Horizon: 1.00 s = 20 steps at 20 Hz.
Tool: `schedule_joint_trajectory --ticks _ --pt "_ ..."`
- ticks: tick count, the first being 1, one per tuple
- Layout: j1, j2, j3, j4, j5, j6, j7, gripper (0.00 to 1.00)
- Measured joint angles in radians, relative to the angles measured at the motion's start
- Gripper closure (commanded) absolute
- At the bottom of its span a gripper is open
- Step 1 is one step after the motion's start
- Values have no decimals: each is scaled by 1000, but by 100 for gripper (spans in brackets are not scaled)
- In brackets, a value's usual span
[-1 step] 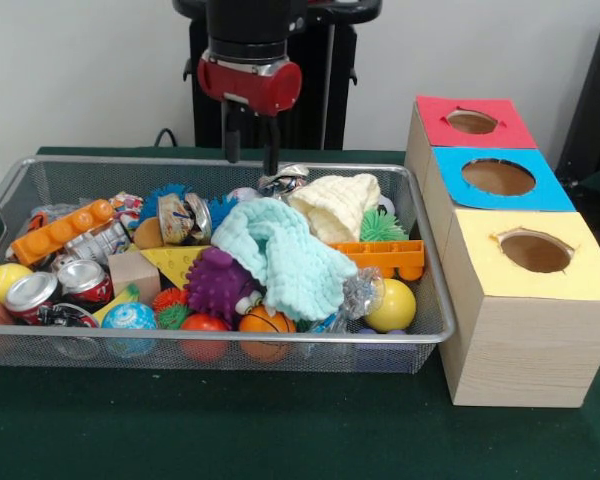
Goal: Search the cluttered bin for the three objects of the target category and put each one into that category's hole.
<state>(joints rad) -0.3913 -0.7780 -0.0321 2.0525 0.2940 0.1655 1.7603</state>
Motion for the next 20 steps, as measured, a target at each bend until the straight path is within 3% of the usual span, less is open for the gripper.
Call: schedule_joint_trajectory --ticks 6,12,20 --pt "-12 1 -32 -86 -17 48 0 0" --pt "-69 16 -34 -153 -48 54 0 0" --pt "-174 102 -33 -202 -96 54 0 0"
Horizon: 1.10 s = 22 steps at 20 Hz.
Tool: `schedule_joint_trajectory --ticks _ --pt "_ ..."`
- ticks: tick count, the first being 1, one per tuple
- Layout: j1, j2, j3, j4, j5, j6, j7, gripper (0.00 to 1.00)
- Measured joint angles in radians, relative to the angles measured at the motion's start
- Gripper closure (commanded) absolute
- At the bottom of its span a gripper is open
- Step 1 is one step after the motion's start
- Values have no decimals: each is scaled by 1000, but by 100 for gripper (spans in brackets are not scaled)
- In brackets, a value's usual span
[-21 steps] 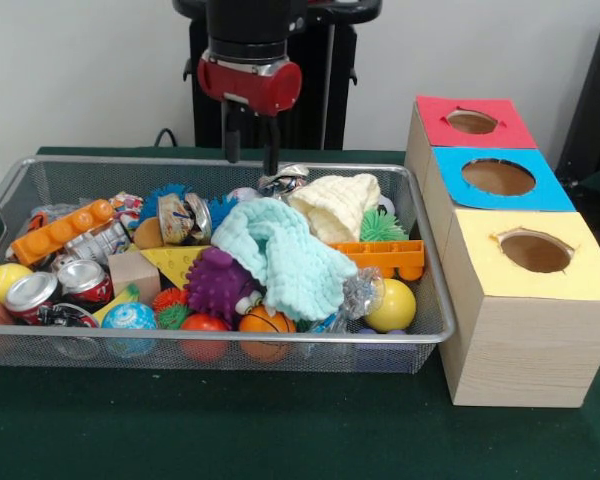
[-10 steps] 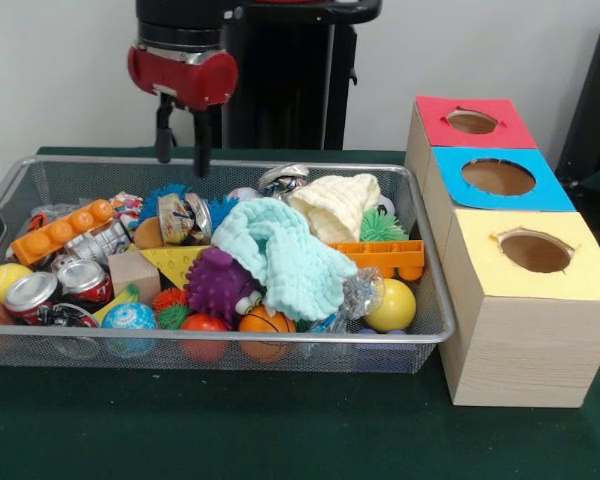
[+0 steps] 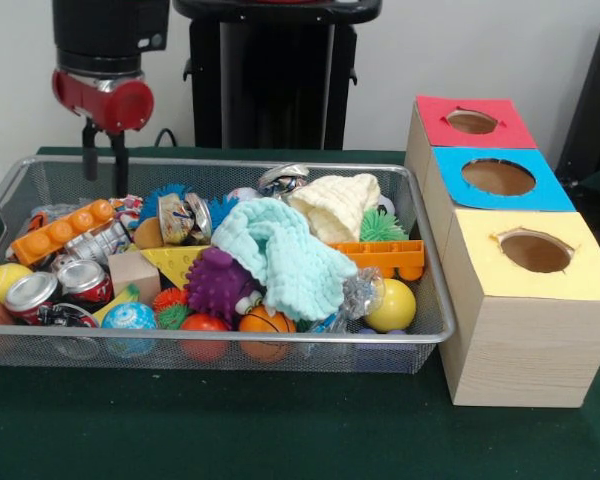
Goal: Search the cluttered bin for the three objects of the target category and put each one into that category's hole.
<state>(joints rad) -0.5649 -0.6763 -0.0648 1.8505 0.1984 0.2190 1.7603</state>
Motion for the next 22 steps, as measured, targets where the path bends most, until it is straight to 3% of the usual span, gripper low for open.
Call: schedule_joint_trajectory --ticks 8,22 --pt "-70 74 0 -2 -51 0 0 0" --pt "-60 95 -5 11 -64 0 0 0"
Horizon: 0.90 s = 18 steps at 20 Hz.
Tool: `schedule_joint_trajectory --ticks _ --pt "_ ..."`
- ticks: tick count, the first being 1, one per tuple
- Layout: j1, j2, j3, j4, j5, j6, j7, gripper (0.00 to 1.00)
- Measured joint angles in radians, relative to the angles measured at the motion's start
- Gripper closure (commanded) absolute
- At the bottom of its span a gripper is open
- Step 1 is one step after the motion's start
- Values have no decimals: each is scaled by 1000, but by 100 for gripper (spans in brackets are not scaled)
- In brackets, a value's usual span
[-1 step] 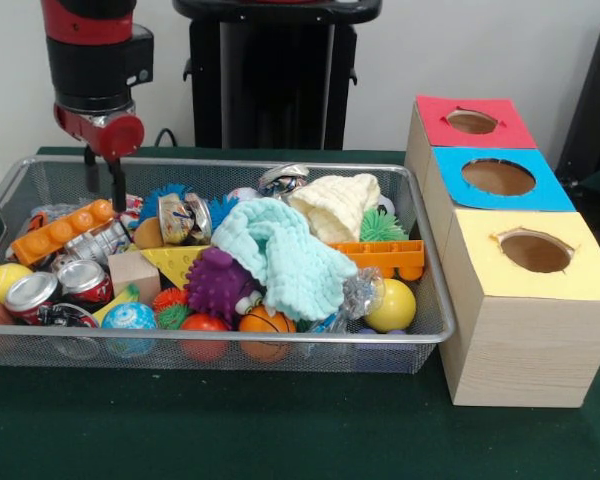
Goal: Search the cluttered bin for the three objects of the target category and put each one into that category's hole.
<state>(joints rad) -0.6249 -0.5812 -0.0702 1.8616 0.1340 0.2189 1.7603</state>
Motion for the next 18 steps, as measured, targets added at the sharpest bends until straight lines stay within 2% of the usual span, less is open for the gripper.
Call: schedule_joint_trajectory --ticks 18 --pt "7 126 -28 -2 -40 -2 0 0"
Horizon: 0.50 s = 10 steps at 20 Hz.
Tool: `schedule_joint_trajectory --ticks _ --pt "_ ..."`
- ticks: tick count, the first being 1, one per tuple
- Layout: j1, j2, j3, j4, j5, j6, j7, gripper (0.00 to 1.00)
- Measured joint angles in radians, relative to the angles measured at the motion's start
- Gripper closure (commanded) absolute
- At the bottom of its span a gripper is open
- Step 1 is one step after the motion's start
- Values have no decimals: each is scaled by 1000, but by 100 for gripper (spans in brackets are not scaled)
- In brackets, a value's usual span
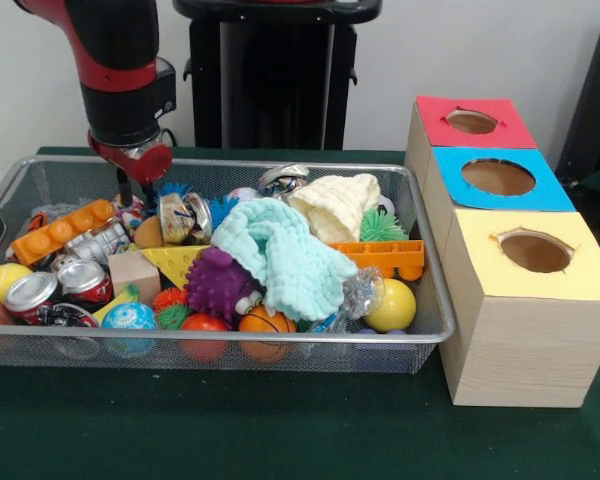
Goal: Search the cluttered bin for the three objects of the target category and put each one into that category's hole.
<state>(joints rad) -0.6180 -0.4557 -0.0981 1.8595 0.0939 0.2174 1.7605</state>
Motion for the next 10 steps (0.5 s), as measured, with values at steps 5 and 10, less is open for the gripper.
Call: schedule_joint_trajectory --ticks 5,10 --pt "57 14 -48 -24 0 -4 0 0" --pt "137 34 -113 -45 0 -9 0 0"
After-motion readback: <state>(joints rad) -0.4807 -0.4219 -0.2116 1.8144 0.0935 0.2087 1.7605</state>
